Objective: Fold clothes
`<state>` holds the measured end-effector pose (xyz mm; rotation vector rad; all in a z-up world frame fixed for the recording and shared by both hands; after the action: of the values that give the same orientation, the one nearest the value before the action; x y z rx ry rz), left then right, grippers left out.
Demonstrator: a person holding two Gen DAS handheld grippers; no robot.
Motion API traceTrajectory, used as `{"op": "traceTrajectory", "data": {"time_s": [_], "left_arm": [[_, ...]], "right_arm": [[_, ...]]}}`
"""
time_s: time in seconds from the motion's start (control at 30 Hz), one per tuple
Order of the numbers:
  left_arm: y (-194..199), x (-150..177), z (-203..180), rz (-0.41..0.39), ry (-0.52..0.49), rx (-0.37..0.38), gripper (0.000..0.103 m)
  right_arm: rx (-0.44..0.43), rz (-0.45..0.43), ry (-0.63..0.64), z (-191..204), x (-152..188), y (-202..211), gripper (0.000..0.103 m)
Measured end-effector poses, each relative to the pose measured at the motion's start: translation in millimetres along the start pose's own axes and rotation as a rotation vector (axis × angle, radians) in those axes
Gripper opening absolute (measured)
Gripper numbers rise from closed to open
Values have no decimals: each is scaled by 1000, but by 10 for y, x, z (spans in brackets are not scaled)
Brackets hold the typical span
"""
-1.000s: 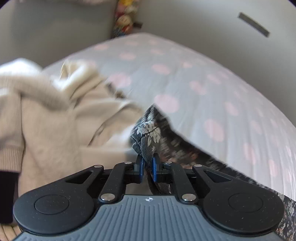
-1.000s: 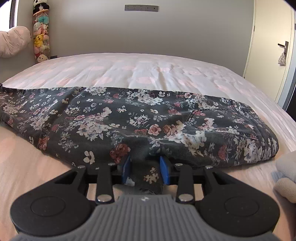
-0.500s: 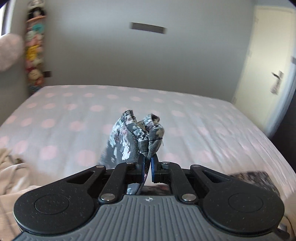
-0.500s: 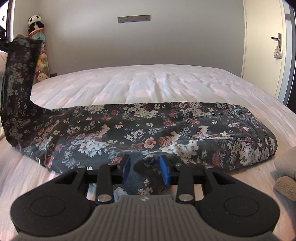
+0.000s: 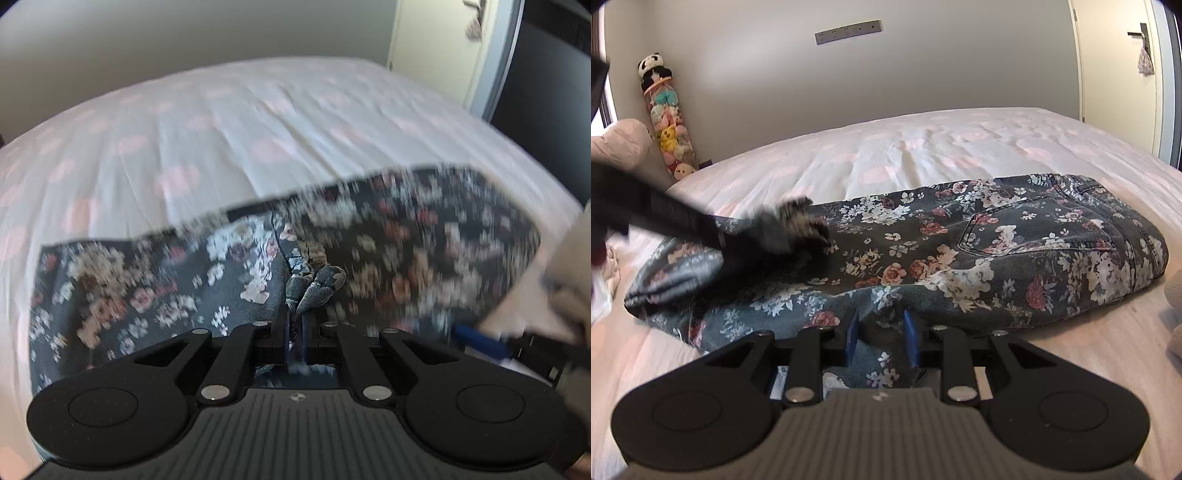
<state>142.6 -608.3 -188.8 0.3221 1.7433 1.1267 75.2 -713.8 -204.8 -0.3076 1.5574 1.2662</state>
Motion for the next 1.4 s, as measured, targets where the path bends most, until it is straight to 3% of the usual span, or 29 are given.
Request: {"op": "traceTrajectory", "data": {"time_s": [0.13,0.3,0.37,0.5,0.63,0.73,0.8,1.0,1.03,1.07,1.1,1.2,1.27,1.4], "left_arm": [[-160,345,-66,116,-48,27,8],[13,450,-11,146,11,171,31],[135,486,40,133,17,185,41],[399,618,296,91,34,148,46],[538,775,700,92,84,15,46],[656,838,1011,85,140,-37,46],[729,873,1214,72,175,-59,46],[912,976,1747,14,184,-153,47],[914,981,1828,4,190,-162,47],[914,984,1907,-6,198,-170,47],[915,988,1987,-17,205,-178,47],[887,988,2237,-62,235,-208,47],[859,989,2393,-96,256,-235,47],[784,1022,2613,-137,279,-253,47]], "right_arm": [[-10,-2,-12,6,-6,1,31],[-38,-33,-36,21,-35,40,31],[-52,-55,-54,28,-71,82,31],[-108,-78,-72,118,-126,155,43],[-197,-22,-179,191,-238,84,54],[-263,36,-187,348,-351,-46,65],[-262,97,-175,443,-395,-236,70],[-210,247,-225,473,-412,-764,71],[-214,265,-272,445,-394,-832,70],[-218,276,-327,403,-368,-878,62],[-226,283,-375,371,-353,-916,45],[-236,305,-452,333,-335,-975,30],[-251,297,-455,375,-387,-921,22],[-235,268,-371,526,-676,-734,19]]}}
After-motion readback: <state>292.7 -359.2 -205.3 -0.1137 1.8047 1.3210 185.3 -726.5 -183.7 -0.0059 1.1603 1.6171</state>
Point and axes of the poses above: each gripper's, at about its wrist camera, not at the fingertips, and y roughly against the way its jaws point, z to its left, x to its underside, the point moved 8 cm from there along -y, roughly the way its jaws point, and after that the axes turned 5 degrees about y, right-handed, at the moved point
